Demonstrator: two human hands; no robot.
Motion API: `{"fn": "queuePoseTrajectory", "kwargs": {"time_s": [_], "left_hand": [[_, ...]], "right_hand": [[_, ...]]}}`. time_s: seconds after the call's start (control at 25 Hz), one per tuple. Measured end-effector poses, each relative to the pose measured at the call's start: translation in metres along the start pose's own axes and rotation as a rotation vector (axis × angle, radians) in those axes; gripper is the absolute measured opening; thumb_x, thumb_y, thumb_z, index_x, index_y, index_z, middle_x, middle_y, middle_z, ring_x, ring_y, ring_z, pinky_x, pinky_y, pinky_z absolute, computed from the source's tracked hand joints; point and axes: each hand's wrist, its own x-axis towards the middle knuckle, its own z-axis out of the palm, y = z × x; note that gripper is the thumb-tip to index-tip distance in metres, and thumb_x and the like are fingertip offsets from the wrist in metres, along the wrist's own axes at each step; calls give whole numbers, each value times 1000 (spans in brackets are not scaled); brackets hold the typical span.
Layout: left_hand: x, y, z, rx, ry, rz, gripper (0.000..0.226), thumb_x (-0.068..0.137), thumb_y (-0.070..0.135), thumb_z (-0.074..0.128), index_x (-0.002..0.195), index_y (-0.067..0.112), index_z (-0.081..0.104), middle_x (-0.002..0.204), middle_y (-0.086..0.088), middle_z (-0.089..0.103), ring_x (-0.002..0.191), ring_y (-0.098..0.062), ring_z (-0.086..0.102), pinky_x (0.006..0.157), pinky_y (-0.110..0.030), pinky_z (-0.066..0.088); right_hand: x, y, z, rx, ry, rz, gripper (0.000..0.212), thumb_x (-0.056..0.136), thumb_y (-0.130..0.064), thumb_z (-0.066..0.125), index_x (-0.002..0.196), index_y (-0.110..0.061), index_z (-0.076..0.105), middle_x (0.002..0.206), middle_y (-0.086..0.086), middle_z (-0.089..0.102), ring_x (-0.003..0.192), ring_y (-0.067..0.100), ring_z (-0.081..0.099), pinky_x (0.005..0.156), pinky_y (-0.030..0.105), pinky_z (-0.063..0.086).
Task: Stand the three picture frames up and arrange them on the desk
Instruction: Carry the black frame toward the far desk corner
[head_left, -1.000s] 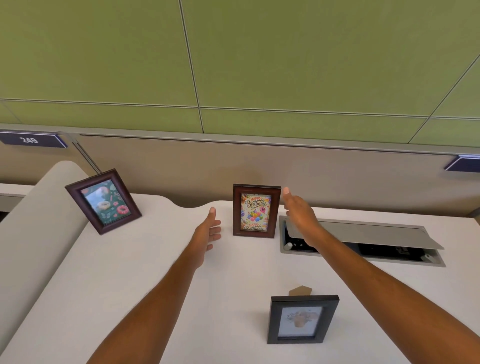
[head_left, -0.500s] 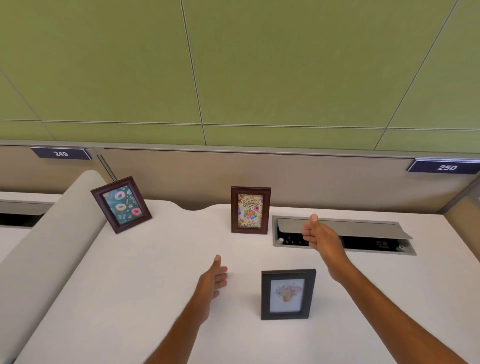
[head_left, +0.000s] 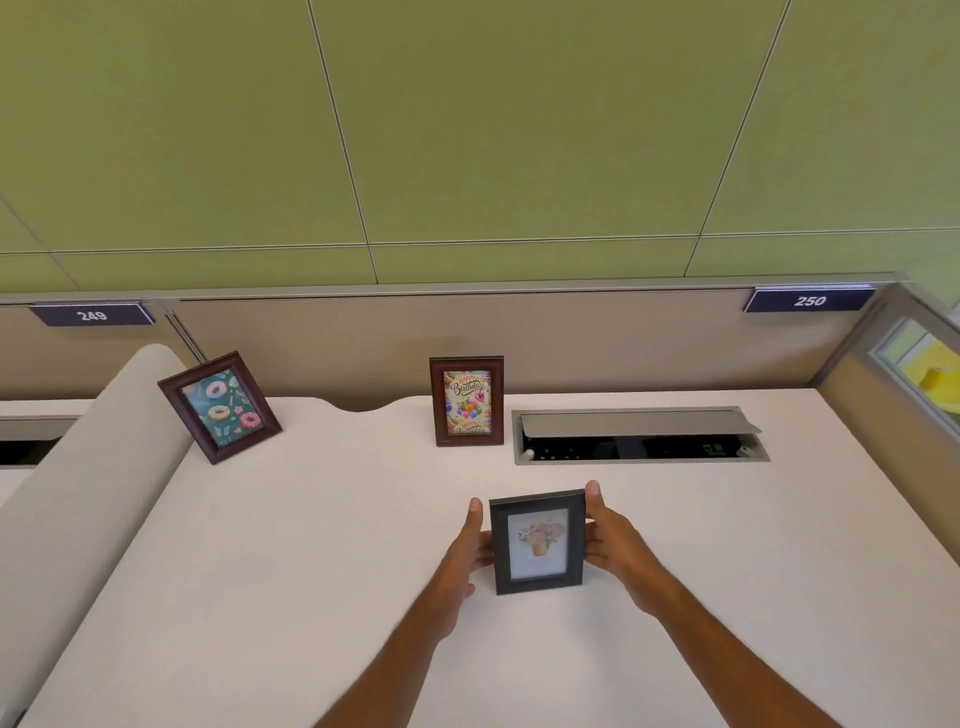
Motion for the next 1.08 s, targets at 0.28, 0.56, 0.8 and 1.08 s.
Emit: {"fn": "queuePoseTrajectory", "kwargs": {"time_s": [0.28, 0.56, 0.8, 1.08], "left_hand": [[8, -2, 14, -96, -33, 39, 71, 89, 88, 27, 131, 44, 64, 154, 1, 63, 143, -27, 56, 122, -57, 40], [8, 3, 13, -154, -33, 45, 66, 84, 86, 33, 125, 43, 63, 130, 9, 70, 129, -25, 61, 108, -49, 49], [6, 14, 13, -124, -42, 38, 92, 80, 92, 35, 150, 36, 54, 150, 2, 63, 142, -32, 58, 119, -57, 45], [0, 42, 39, -93, -150, 69, 109, 70, 100, 37, 147, 27, 62, 147, -4, 69, 140, -35, 60, 123, -61, 40]], "right_hand": [[-6, -2, 3, 55, -34, 14, 48, 106, -67, 28, 126, -36, 59, 129, 0, 67, 120, 26, 64, 119, 52, 47], [-7, -9, 4, 66, -46, 22, 53, 108, -66, 30, 139, -30, 54, 151, 8, 63, 136, 33, 62, 118, 49, 48], [-18, -13, 1, 70, -11, 6, 77, 104, -70, 32, 159, -18, 46, 157, 11, 59, 136, 32, 61, 119, 48, 47], [-44, -25, -30, 100, 81, -78, 84, 88, -82, 33, 145, -26, 59, 132, 3, 71, 127, 28, 67, 117, 49, 52]]}}
